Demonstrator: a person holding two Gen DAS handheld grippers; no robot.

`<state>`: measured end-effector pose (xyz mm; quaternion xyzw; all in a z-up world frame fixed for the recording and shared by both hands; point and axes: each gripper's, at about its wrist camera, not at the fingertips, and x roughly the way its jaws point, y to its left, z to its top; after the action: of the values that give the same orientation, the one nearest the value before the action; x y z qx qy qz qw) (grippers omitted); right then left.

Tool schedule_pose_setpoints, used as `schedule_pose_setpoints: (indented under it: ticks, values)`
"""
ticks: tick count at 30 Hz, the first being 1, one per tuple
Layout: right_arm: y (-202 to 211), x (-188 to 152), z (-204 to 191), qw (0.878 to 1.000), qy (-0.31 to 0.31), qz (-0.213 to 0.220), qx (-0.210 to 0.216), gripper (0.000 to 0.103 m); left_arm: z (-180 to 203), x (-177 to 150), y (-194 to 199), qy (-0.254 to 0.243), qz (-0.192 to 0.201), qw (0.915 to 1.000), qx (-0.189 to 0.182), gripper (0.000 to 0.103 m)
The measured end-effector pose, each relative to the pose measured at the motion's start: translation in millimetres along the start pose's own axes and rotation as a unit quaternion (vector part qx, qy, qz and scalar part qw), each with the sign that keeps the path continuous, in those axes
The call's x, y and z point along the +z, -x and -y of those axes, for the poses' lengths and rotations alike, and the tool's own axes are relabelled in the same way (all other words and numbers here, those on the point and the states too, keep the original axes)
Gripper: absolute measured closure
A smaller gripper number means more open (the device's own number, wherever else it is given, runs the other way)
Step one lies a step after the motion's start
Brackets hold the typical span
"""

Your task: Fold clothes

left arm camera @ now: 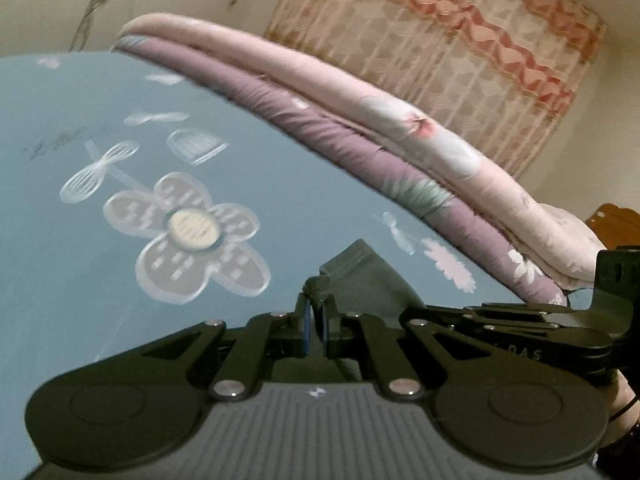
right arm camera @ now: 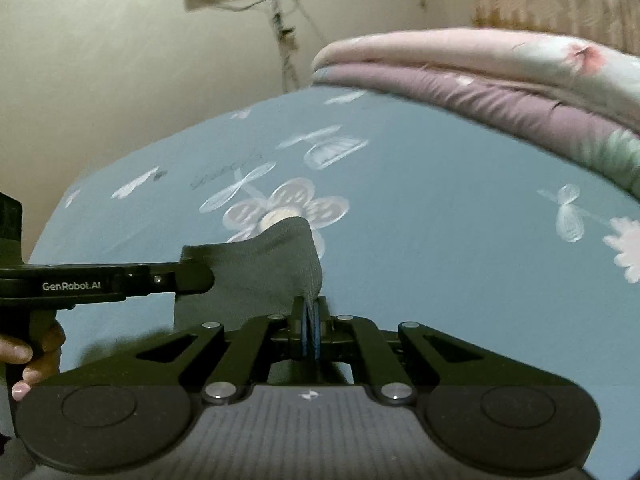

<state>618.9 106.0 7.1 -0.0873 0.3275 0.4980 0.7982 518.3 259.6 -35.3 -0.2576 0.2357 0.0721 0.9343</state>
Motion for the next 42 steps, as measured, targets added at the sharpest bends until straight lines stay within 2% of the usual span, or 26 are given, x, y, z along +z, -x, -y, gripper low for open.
schedule_pose_setpoints:
  ticks: [6,9,11,14,17,19,21,23,25,27,31,33,35,42]
  values:
    - [-19,6,22,0.999,0.004,0.002,-0.052,0.098,7,3,-48,-0.007,-0.024,0.9996,0.016,0.099]
    - [-37,-2,31,0.998,-0.011,-0.027,-0.057,0.094,-3,-10,-64,0.004,-0.069,0.9963,0.051,0.098]
    - [-30,-9,38,0.998,-0.03,-0.038,-0.05,0.092,-10,-19,-67,0.006,-0.089,0.9936,0.07,0.092]
    - [6,-14,48,0.998,-0.033,-0.035,-0.03,0.08,-15,-24,-41,-0.03,-0.072,0.9917,0.103,0.091]
    - [58,-21,62,0.997,-0.015,-0.048,-0.051,0.08,-9,-26,-15,-0.063,-0.054,0.9916,0.1,0.089]
    - [90,-31,76,0.995,-0.005,-0.068,-0.073,0.08,3,-29,-4,-0.075,-0.057,0.9932,0.068,0.084]
    - [117,-48,87,0.991,-0.001,-0.094,-0.093,0.079,22,-35,2,-0.091,-0.063,0.9936,0.023,0.08]
    - [139,-70,97,0.987,-0.015,-0.119,-0.105,0.079,45,-45,2,-0.103,-0.074,0.9914,-0.032,0.071]
    - [151,-95,104,0.983,-0.032,-0.144,-0.114,0.079,65,-57,-3,-0.118,-0.09,0.9861,-0.076,0.067]
    - [157,-122,107,0.98,-0.059,-0.156,-0.112,0.079,84,-73,-7,-0.139,-0.104,0.9798,-0.1,0.067]
    - [162,-160,105,0.978,-0.101,-0.15,-0.099,0.079,112,-103,-17,-0.173,-0.146,0.9635,-0.143,0.068]
    - [160,-171,102,0.979,-0.11,-0.146,-0.093,0.079,123,-118,-21,-0.192,-0.177,0.9543,-0.145,0.067]
    - [156,-178,94,0.98,-0.101,-0.141,-0.098,0.078,128,-130,-20,-0.213,-0.187,0.9486,-0.14,0.067]
    - [149,-183,58,0.981,-0.026,-0.14,-0.129,0.079,132,-140,-6,-0.235,-0.189,0.9442,-0.132,0.062]
